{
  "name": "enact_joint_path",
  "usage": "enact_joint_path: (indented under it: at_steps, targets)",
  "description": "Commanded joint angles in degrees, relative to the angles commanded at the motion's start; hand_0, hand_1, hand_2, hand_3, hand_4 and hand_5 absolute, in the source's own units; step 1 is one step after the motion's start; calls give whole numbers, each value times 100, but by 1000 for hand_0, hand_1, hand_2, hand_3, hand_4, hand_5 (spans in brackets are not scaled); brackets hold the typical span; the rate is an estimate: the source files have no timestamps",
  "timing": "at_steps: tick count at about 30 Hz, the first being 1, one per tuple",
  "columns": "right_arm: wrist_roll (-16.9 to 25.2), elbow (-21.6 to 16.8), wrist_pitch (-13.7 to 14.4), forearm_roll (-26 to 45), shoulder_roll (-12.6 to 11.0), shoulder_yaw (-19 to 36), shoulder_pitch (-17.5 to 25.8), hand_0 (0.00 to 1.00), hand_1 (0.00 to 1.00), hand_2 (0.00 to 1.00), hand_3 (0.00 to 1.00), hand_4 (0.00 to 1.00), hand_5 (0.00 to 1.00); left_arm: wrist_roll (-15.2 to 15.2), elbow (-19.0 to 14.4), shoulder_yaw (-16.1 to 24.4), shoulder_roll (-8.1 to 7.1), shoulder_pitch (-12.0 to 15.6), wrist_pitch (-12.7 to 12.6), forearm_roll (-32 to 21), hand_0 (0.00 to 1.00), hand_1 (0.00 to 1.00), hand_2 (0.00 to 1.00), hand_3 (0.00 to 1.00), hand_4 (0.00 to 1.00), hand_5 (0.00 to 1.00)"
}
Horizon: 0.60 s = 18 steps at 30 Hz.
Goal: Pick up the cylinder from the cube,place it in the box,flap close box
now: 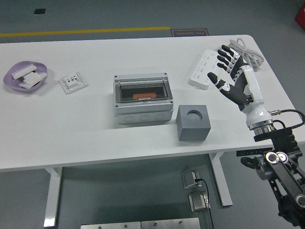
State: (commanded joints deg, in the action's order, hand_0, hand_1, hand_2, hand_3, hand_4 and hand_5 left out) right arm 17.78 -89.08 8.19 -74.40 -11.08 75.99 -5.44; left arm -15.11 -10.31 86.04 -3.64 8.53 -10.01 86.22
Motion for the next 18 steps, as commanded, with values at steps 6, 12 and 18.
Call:
enact_joint_path:
  at_steps: [6,12,18]
  targets:
    - [-51,500,-54,15,-83,-98,-172,828,828,834,853,957,704,-44,0,-122,4,-15,54,-7,631,643,606,613,654,252]
    - [-5,1048,-86,84,-239,-286,-187,828,826,826,846,916,682,-32,0,-179,-24,-39,42,-78,631,643,606,614,654,253]
    - [31,1055,-74,58,-162,-247,-206,827,815,814,812,899,672,-17,0,-230,-30,-48,24,-146,631,643,606,616,655,254]
